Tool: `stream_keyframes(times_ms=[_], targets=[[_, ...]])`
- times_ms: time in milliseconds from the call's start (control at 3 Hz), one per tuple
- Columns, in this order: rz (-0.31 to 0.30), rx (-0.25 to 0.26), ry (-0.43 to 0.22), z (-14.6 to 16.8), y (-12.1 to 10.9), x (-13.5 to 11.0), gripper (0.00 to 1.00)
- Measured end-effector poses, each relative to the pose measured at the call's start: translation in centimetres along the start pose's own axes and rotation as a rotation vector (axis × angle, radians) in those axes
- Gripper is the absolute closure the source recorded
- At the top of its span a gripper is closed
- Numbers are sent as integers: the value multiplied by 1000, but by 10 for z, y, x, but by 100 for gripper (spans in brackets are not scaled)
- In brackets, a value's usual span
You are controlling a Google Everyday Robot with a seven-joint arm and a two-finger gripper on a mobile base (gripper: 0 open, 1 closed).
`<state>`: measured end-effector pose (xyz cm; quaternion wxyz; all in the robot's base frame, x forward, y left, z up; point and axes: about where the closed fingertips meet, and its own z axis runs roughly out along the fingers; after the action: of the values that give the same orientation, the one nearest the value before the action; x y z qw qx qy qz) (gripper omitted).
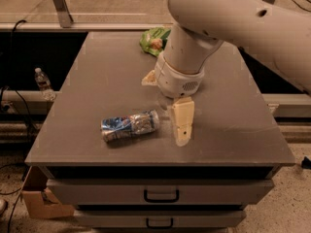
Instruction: Place redbull can upright
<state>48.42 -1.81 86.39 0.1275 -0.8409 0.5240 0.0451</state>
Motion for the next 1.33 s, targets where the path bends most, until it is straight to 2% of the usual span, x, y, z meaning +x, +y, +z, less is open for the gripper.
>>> stream_keyframes(times_ms=[333, 1333], targets=[[-22, 1, -13, 5, -1, -8, 0], [-80, 3, 60, 22, -1, -28, 0]])
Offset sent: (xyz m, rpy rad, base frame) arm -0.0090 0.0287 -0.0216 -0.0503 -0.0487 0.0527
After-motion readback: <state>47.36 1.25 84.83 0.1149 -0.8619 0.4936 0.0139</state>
